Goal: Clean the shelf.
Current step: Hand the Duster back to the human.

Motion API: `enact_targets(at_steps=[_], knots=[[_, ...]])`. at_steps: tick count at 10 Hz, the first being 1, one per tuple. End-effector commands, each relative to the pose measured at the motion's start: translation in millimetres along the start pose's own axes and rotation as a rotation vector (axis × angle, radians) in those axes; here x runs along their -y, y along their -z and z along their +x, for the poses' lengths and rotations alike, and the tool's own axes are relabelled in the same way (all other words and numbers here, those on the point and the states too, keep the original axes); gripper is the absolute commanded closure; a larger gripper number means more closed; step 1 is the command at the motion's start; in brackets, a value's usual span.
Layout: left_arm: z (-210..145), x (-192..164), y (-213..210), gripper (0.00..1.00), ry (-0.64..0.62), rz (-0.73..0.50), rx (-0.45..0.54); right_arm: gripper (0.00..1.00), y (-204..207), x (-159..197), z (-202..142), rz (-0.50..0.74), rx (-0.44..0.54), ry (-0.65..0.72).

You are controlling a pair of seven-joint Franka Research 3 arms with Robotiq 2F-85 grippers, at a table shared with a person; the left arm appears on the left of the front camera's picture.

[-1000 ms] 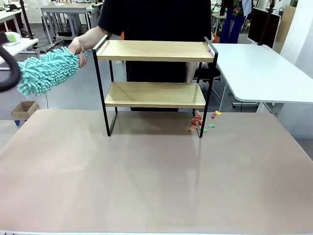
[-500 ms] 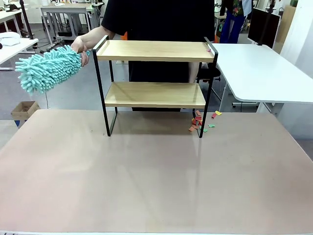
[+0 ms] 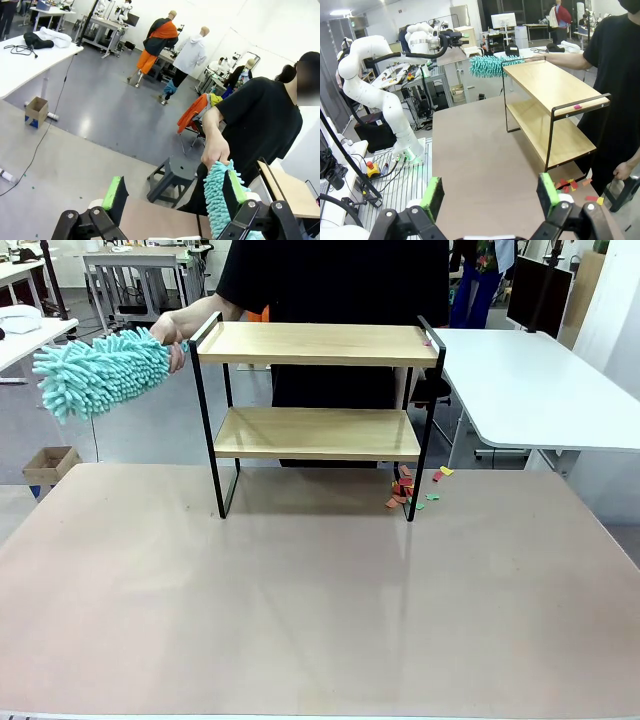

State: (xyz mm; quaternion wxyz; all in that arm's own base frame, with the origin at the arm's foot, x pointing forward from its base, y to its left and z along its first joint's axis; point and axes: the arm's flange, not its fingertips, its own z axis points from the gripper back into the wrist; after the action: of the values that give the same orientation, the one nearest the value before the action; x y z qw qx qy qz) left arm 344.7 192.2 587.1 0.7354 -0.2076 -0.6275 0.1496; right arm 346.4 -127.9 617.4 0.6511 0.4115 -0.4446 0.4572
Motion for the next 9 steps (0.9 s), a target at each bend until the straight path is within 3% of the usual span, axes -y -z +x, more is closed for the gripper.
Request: enact_targets(at_steps=[1, 9], knots=[[0.9, 0.6, -0.6, 0.0, 0.021, -0.002, 0.002, 0.0, -1.5, -0.8, 0.5, 0.007, -0.009, -0.021], [0.9, 0.6, -0.6, 0.0, 0.021, -0.002, 0.002, 0.0, -1.5, -0.8, 0.5, 0.007, -0.009, -0.021]])
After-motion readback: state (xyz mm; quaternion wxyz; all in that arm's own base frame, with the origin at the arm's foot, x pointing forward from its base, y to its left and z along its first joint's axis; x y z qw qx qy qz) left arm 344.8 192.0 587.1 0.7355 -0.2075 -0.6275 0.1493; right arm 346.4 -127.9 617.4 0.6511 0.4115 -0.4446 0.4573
